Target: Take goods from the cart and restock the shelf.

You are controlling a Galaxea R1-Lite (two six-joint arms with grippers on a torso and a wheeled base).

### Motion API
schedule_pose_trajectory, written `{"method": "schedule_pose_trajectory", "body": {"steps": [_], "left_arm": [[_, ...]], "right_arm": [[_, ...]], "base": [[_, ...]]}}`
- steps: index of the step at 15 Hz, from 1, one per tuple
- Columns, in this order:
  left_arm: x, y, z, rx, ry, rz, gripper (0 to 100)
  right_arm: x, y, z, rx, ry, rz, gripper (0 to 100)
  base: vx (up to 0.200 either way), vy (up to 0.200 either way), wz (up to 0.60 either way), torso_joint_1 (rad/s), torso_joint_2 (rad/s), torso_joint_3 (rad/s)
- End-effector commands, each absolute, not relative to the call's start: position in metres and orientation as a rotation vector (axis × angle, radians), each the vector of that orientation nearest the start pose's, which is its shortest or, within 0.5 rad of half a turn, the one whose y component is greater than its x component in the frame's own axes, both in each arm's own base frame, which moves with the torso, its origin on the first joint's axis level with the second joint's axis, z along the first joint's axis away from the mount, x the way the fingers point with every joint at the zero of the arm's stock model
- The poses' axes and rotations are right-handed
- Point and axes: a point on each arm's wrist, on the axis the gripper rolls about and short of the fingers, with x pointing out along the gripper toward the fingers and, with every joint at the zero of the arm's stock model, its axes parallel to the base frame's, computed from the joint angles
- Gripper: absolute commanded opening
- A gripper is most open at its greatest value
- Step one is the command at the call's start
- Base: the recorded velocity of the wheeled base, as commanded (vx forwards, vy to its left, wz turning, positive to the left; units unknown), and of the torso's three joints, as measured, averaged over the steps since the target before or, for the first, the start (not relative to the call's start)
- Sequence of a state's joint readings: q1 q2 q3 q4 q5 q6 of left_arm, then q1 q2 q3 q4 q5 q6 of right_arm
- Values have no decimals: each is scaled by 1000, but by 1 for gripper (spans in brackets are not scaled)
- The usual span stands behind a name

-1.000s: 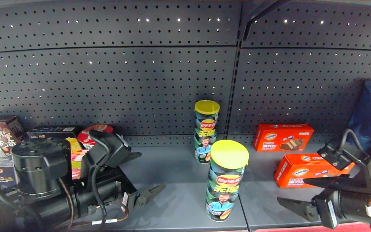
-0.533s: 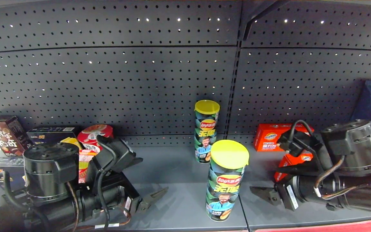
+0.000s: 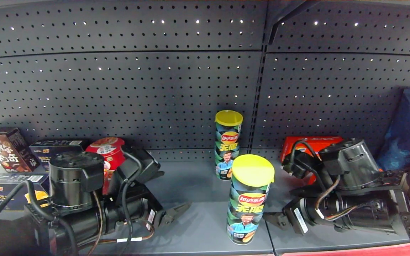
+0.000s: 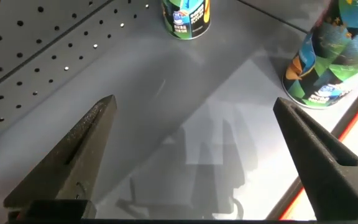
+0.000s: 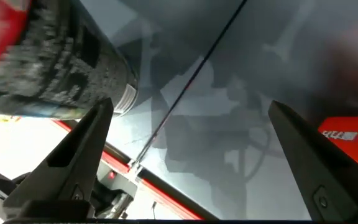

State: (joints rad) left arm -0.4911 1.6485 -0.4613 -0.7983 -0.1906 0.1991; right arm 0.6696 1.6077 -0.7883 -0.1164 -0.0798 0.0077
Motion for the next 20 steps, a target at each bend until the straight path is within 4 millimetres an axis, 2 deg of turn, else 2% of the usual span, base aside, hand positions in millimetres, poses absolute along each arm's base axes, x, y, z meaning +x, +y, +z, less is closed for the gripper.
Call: {"method": "schedule_pose_trajectory", "body": {"steps": [1, 20], "left_arm": [[224, -125, 123, 251, 339, -711, 100], [220, -122, 119, 255, 358, -711, 100]], "right_arm": [[210, 165, 155, -258, 674, 567, 100], [228, 170, 156, -247, 663, 539, 100]], "base": [[0, 0, 0, 0, 0, 0], [0, 0, 0, 0, 0, 0]]}}
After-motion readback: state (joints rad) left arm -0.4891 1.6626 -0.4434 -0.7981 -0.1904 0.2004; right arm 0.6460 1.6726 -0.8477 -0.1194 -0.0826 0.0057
